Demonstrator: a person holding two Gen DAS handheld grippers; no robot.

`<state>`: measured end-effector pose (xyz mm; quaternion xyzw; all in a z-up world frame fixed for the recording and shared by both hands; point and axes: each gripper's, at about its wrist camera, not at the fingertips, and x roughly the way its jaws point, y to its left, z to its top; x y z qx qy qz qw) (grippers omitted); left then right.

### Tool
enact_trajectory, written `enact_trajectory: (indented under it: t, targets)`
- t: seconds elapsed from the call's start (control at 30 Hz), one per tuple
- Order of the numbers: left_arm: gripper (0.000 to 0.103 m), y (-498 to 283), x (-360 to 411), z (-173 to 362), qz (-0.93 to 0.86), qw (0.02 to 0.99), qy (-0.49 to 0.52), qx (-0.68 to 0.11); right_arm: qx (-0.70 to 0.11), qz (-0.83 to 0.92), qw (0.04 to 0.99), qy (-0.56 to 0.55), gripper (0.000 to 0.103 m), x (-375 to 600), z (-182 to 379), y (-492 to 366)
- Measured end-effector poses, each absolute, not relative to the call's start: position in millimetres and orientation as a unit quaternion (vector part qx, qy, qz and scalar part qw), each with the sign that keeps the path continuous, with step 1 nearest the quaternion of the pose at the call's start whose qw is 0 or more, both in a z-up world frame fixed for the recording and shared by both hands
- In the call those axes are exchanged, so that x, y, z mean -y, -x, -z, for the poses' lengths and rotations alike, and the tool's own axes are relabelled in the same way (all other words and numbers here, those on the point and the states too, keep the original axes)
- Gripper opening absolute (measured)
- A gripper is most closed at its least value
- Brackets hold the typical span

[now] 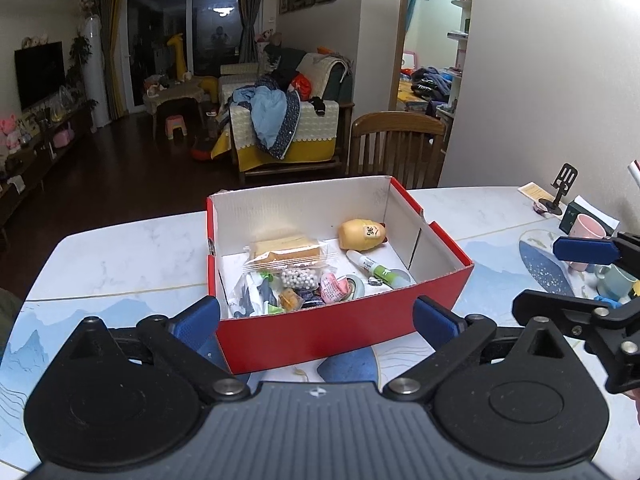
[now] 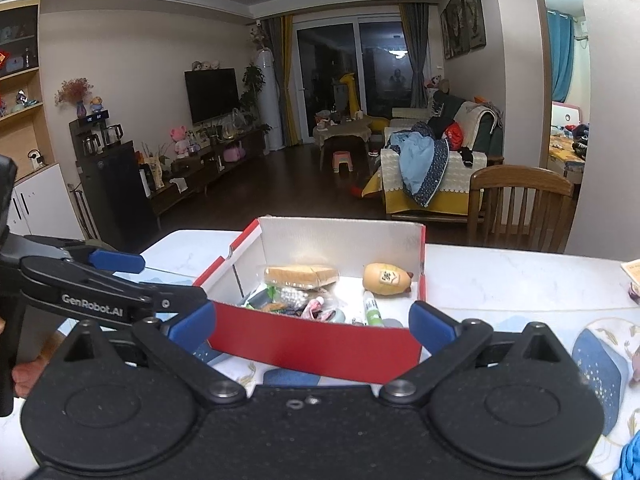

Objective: Organize objects

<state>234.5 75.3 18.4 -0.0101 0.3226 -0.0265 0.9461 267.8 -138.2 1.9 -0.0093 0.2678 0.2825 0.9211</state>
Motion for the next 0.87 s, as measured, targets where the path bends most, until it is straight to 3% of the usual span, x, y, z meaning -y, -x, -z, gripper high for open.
enact_trajectory:
  t: [0.87]
  targets:
    - [0.103, -224.7, -49.1, -10.0, 0.023, 0.941, -0.02, -0.337, -0.287, -0.252, 0.924, 0.005, 0.103, 156.7, 19.5, -255.9]
